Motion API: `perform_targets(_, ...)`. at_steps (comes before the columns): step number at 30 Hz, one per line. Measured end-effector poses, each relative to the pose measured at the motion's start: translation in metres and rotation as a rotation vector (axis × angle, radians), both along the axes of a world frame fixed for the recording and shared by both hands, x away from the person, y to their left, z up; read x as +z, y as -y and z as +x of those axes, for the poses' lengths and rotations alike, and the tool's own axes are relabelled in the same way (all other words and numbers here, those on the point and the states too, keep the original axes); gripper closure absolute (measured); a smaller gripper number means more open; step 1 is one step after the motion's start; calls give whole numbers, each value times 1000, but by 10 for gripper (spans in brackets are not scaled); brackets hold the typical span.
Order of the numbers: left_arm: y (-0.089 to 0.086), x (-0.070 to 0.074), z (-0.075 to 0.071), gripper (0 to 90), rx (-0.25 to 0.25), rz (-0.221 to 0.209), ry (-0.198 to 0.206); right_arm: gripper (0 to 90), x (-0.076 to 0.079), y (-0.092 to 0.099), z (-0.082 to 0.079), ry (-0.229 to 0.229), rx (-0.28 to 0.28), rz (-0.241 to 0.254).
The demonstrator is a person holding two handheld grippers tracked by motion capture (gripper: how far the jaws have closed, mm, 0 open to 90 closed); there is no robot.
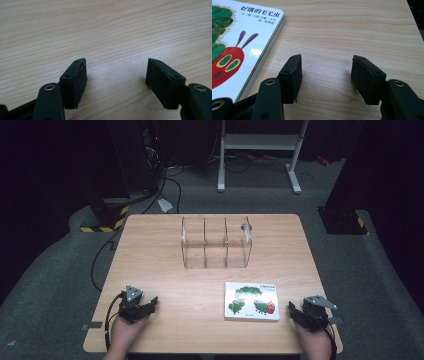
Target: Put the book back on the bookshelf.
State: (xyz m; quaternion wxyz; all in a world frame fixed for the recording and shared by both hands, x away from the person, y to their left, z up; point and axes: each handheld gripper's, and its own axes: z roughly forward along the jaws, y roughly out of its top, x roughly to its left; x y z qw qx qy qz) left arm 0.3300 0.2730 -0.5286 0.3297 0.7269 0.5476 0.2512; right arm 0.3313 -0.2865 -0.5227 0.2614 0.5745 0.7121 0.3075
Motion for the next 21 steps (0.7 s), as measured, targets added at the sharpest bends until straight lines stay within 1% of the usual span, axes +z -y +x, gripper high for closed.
perform_targets(17, 0, 0, 0, 333, -1, 1, -1, 410, 0, 0, 0, -5, -8, 6)
perform_targets(21, 0, 0, 0, 333, -1, 0, -1, 390, 1, 1, 0, -7, 11, 14)
